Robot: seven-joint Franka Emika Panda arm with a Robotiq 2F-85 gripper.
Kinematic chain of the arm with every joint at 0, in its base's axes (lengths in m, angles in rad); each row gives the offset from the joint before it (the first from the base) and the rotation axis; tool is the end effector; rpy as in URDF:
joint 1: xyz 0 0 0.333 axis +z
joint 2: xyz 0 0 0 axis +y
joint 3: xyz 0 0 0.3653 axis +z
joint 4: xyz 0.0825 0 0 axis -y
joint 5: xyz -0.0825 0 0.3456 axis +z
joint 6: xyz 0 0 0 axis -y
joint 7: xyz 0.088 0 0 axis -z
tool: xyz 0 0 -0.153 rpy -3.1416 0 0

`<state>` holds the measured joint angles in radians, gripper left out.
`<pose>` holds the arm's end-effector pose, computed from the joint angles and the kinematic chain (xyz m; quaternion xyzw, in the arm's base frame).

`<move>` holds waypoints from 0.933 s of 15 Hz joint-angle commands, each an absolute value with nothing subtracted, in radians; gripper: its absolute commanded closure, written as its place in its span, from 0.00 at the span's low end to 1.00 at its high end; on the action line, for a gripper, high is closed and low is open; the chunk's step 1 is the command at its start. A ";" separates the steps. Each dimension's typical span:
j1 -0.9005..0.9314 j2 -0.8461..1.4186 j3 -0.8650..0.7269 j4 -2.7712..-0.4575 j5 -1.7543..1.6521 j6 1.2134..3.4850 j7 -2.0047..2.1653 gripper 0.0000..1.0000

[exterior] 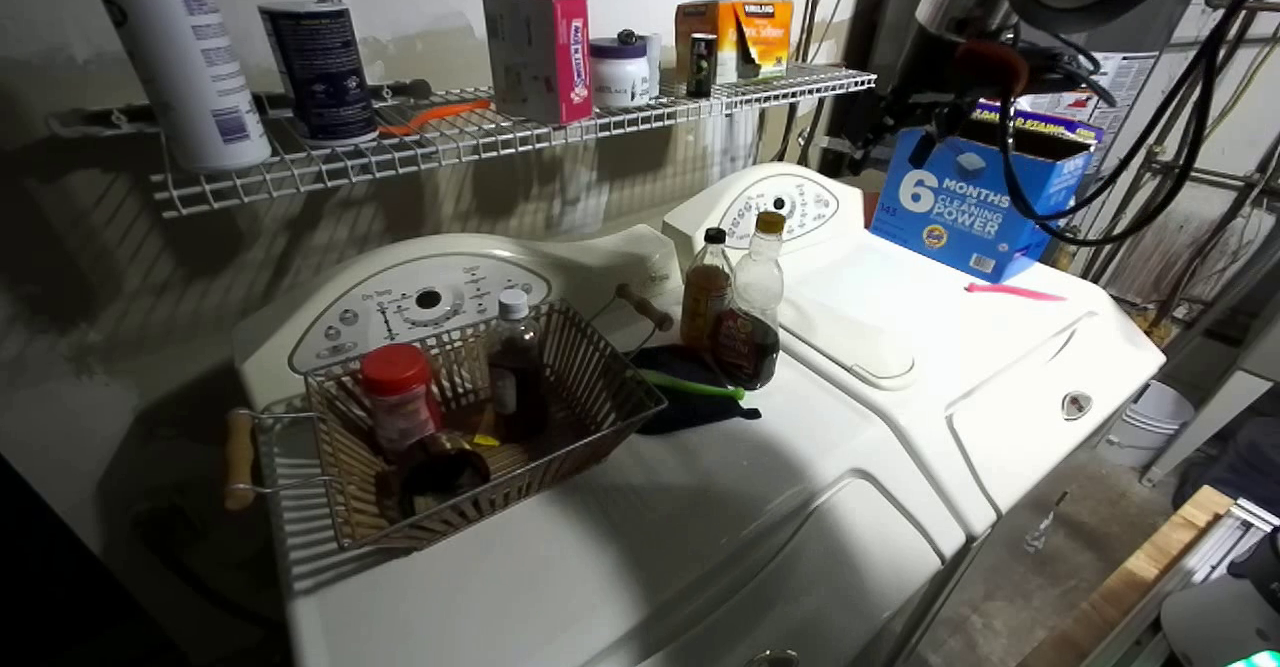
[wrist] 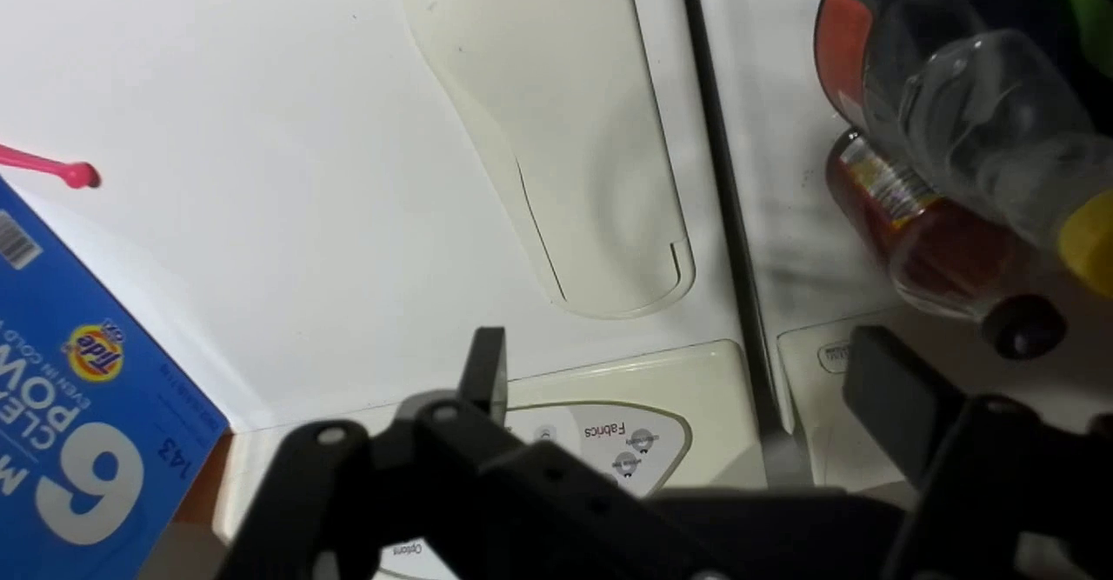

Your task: Press a button on the right washing machine

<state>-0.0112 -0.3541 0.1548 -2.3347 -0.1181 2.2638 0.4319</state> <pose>0.4245 0.0600 0.5187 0.9811 -0.1120 0.1540 0.0350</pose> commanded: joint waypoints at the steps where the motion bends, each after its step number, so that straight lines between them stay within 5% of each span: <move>1: -0.004 -0.266 0.047 -2.383 0.002 2.484 0.272 0.00; 3: 0.000 -0.197 -0.006 -2.391 0.057 2.588 0.156 0.26; 14: -0.030 0.231 -0.058 -2.174 0.069 2.824 -0.001 0.99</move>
<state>-0.0147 0.1053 -0.0554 -2.2916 0.1158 2.7754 0.0099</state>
